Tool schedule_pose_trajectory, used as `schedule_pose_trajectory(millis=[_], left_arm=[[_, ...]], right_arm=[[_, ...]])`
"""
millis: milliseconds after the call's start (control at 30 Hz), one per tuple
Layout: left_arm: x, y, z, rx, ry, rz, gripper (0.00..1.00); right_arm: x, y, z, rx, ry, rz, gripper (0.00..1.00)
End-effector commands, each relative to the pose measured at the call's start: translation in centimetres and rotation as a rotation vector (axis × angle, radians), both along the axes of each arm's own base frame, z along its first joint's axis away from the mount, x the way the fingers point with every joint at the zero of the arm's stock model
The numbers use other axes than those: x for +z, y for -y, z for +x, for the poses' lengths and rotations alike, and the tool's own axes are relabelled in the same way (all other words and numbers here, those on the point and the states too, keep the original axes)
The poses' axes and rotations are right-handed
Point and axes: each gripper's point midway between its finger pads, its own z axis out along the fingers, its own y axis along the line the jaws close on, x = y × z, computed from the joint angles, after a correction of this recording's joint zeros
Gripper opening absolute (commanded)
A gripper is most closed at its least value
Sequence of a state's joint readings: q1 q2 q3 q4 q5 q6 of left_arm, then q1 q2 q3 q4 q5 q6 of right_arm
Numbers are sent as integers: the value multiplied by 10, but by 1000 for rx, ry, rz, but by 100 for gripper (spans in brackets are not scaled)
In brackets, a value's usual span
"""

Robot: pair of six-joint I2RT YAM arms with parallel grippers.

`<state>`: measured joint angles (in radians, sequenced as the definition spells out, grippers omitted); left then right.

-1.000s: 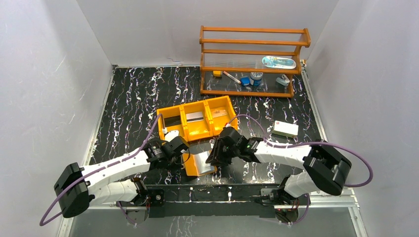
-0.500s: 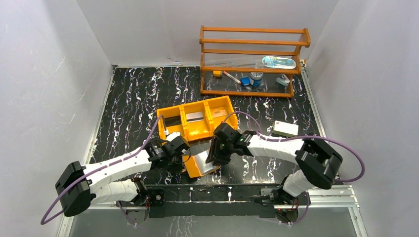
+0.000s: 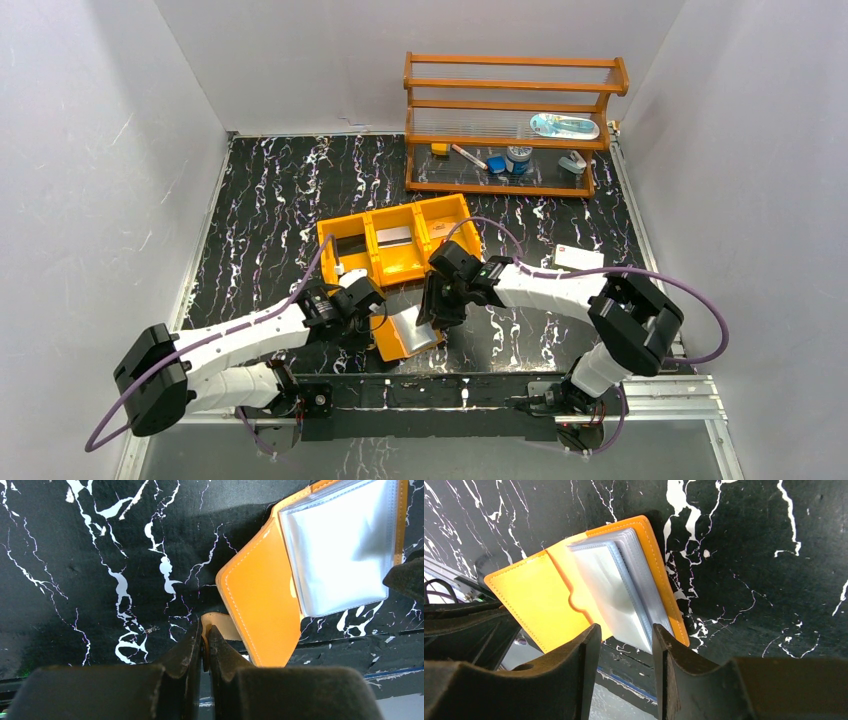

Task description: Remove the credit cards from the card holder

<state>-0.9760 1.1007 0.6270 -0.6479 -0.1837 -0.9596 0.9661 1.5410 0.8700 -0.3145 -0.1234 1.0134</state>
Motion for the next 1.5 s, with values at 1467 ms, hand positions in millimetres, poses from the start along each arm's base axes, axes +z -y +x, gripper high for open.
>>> schedule_pose_trajectory(millis=[1467], left_arm=[[-15,5,10,9,-82,-131,0]], right_arm=[[25,-89,-21,177,-142,376,49]])
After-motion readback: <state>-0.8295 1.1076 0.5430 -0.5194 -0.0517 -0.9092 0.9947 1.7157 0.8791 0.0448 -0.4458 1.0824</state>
